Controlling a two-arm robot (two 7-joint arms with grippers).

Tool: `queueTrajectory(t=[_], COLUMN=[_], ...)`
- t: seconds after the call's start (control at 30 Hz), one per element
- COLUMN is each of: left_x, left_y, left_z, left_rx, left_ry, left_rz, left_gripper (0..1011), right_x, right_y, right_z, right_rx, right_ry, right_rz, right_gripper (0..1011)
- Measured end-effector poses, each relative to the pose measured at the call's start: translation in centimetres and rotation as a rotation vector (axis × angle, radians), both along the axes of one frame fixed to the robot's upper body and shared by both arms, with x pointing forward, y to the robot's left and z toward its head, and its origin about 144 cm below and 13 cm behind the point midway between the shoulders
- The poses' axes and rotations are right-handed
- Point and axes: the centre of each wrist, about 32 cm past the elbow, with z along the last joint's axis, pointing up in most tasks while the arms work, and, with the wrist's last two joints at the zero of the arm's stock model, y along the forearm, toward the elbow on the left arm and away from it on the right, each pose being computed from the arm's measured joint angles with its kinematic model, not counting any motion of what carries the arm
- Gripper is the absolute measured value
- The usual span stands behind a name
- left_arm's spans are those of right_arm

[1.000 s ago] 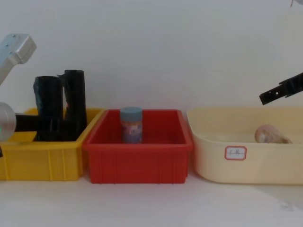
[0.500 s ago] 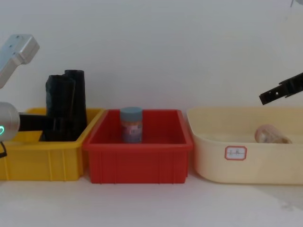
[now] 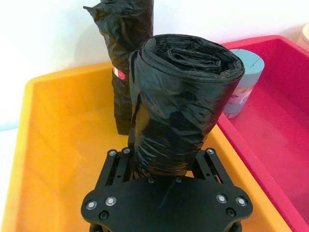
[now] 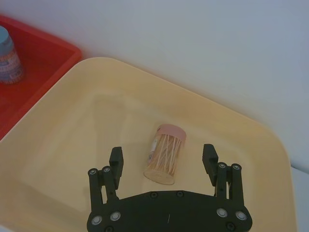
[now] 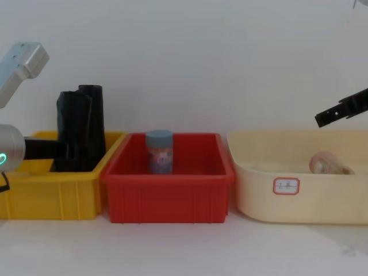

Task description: Pick up the garbage bag with the one hand and transfer it to the other hand.

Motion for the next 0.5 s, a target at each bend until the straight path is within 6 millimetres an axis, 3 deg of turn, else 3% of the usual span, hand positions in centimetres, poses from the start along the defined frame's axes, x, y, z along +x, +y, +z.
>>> queueTrajectory(t=[0.5], left_x=[0.05], left_y=[-0.03], left_z=[-0.02], left_rx=[-0.001], left_ry=[0.0], left_rz=[-0.002], left_gripper=[471], right_x=[0.0], right_y=[0.0], right_z=[0.0], right_rx=[0.0], right_ry=[0.0], right_rz=[0.0], right_gripper=[1000])
